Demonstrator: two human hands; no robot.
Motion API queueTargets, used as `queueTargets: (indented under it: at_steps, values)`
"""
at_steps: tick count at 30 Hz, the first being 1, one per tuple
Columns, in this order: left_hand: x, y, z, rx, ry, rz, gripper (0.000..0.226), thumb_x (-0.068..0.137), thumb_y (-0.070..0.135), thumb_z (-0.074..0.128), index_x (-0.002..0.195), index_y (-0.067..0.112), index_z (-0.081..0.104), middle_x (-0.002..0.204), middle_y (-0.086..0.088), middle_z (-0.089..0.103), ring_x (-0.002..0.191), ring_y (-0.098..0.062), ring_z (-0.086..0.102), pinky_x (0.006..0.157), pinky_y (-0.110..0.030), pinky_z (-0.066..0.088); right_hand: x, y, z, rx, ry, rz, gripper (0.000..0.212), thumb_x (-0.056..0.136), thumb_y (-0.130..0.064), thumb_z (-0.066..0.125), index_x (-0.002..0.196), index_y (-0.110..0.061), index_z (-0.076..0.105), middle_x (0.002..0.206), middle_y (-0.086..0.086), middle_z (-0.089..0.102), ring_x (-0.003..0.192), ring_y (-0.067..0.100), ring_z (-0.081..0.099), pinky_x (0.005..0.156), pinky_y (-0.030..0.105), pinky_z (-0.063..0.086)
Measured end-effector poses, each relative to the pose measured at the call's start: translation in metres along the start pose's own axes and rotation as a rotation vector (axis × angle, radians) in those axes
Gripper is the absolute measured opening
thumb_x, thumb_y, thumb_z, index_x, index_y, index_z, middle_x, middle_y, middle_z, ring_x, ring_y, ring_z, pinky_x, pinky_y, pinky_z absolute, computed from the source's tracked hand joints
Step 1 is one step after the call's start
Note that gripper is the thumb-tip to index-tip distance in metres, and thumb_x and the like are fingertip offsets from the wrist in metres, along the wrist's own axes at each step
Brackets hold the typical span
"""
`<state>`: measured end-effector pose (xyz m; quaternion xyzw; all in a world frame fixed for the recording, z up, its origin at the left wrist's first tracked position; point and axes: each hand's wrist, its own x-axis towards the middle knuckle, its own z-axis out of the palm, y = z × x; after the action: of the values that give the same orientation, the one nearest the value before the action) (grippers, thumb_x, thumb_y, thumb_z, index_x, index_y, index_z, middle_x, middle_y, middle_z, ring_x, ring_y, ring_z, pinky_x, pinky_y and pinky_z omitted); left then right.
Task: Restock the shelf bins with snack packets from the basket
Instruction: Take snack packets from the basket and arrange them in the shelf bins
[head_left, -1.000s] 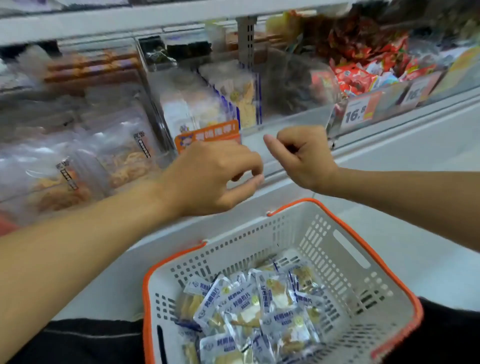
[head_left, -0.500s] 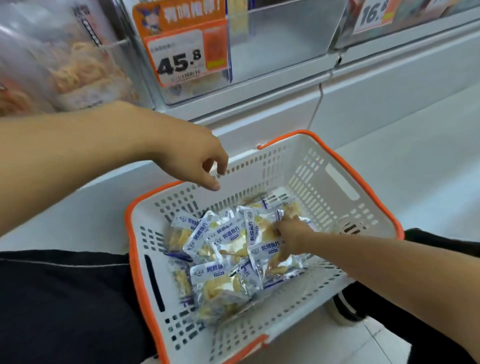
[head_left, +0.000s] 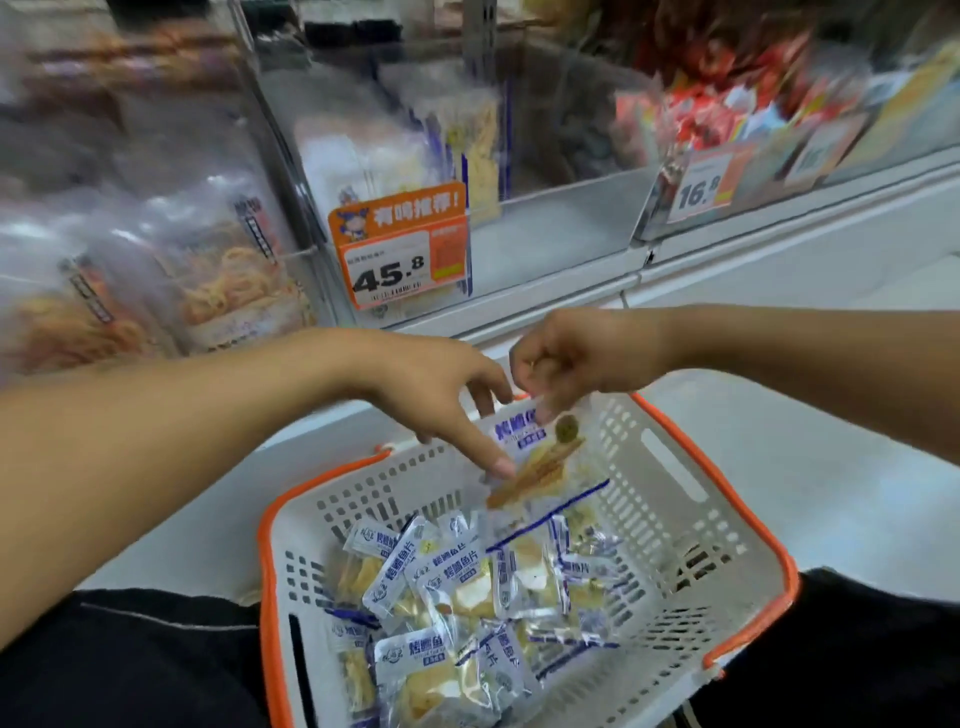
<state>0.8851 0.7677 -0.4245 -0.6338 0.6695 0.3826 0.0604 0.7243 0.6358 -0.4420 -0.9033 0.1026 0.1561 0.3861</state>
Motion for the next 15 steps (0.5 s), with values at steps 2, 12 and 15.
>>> queueTargets:
  at_steps: [2, 12, 15]
  values:
    - [-0.004, 0.011, -0.010, -0.325, 0.140, 0.090, 0.039, 0.084, 0.036, 0.076, 0.108, 0.010, 0.062, 0.100, -0.001, 0.074, 0.081, -0.018, 0.073, 0.060, -0.030, 0.058, -0.019, -0.040, -0.048, 0.098, 0.284, -0.091, 0.018, 0.079, -0.006, 0.079, 0.082, -0.009, 0.062, 0.067, 0.003, 0.065, 0.060, 0.014, 0.058, 0.057, 0.021, 0.048]
    - [-0.034, 0.027, -0.060, -0.633, 1.335, 0.157, 0.028, 0.084, 0.030, 0.077, 0.109, 0.025, 0.065, 0.089, 0.010, 0.073, 0.069, -0.012, 0.070, 0.057, -0.033, 0.058, -0.039, -0.082, -0.163, 0.073, 0.648, -0.151, 0.022, 0.080, -0.023, 0.075, 0.095, -0.006, 0.073, 0.087, 0.013, 0.073, 0.074, 0.022, 0.073, 0.060, 0.036, 0.062]
    - [-0.051, 0.009, -0.071, -0.354, 1.573, 0.065, 0.032, 0.088, 0.030, 0.071, 0.118, 0.029, 0.059, 0.103, 0.016, 0.066, 0.077, -0.004, 0.064, 0.069, -0.022, 0.052, -0.030, -0.079, -0.184, -0.222, 0.857, -0.117, 0.018, 0.083, -0.015, 0.079, 0.090, 0.000, 0.072, 0.078, 0.012, 0.071, 0.061, 0.012, 0.066, 0.060, 0.027, 0.060]
